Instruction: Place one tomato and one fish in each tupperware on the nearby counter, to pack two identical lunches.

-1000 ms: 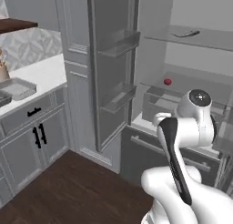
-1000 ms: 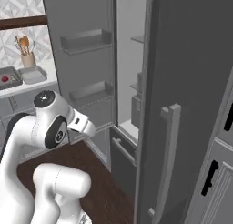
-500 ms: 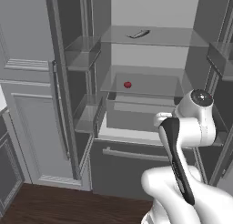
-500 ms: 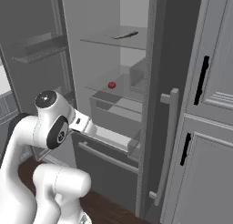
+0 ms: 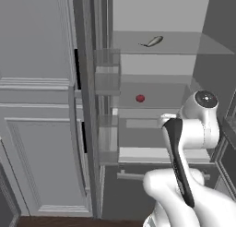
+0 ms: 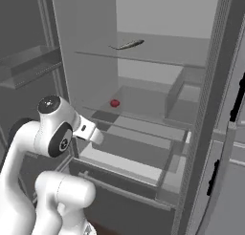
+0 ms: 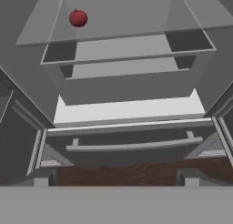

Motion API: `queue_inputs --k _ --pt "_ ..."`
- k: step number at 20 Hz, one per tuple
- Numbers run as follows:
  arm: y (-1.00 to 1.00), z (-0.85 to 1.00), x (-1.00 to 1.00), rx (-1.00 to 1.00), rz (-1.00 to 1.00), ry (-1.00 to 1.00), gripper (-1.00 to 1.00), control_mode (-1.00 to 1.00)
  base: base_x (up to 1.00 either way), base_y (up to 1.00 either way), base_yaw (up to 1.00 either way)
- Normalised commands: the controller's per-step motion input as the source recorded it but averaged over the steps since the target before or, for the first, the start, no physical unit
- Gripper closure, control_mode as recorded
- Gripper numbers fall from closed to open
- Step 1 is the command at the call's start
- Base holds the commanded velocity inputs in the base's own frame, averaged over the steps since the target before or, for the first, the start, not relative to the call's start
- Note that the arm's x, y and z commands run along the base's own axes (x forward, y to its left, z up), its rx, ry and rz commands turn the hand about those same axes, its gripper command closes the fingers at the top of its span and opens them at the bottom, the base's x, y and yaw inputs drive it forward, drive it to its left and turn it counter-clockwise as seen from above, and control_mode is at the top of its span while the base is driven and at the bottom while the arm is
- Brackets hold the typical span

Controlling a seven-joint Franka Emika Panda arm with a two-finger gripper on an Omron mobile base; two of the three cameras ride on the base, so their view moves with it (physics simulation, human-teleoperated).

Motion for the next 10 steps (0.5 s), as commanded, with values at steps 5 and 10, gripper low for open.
queue_inputs --k 5,10 --pt "0.0 0.0 0.0 0.0 0.0 0.0 -1.0 1.0 0.91 -0.05 0.02" --pt "0.12 0.08 0.6 0.01 0.0 0.01 -1.0 -1.0 0.39 0.02 0.0"
